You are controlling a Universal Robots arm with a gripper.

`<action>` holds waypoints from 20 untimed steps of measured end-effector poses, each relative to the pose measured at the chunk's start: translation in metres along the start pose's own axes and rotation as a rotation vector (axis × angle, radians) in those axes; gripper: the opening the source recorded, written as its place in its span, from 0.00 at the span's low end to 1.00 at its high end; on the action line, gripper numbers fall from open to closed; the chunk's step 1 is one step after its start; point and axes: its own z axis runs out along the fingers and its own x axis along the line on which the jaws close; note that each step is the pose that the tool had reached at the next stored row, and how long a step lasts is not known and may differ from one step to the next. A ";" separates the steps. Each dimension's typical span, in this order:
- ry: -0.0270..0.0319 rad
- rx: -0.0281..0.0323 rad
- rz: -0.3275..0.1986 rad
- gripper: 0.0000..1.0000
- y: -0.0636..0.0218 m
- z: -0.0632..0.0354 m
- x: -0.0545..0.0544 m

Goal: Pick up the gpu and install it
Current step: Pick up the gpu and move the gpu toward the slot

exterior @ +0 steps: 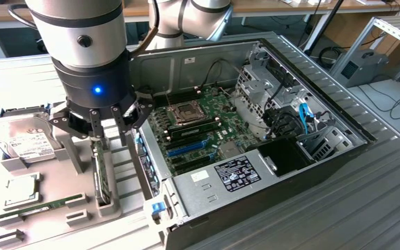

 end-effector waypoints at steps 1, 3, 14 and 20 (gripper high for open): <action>0.0000 0.0000 0.000 0.42 0.0000 0.0000 0.000; 0.0000 0.0000 0.000 0.54 0.0000 0.0000 0.000; 0.0000 0.0001 0.000 0.60 -0.0003 0.0029 0.002; 0.0000 0.0000 0.000 0.60 -0.0007 0.0078 0.005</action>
